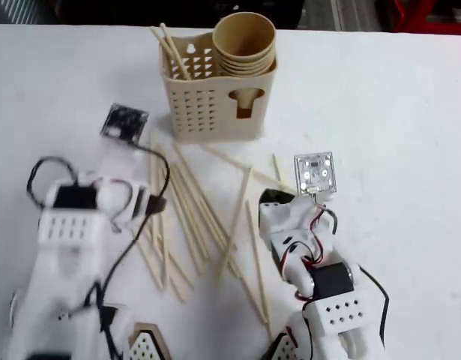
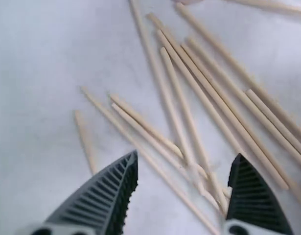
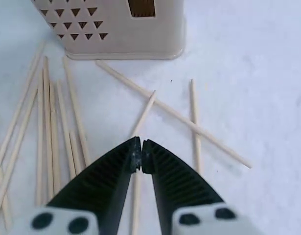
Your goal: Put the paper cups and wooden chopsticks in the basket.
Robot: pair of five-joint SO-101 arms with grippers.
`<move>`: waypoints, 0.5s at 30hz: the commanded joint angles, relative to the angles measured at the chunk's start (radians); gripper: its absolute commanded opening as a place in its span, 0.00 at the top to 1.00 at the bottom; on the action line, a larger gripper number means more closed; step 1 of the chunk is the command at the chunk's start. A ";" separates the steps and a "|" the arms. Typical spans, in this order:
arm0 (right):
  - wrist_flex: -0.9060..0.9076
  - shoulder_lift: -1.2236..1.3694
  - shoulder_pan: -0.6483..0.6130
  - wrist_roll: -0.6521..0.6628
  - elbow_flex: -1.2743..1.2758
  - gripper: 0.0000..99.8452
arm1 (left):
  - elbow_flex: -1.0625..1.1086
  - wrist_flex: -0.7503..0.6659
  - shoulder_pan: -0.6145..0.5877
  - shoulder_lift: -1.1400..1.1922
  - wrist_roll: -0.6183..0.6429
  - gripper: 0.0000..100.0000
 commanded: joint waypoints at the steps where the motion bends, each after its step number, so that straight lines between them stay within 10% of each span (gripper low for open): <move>1: -0.004 -0.015 0.004 -0.003 -0.008 0.98 | -0.186 0.008 0.015 0.312 -0.006 0.70; 15: -0.005 -0.015 0.004 -0.002 -0.008 0.98 | -0.546 0.015 0.016 0.897 -0.006 0.76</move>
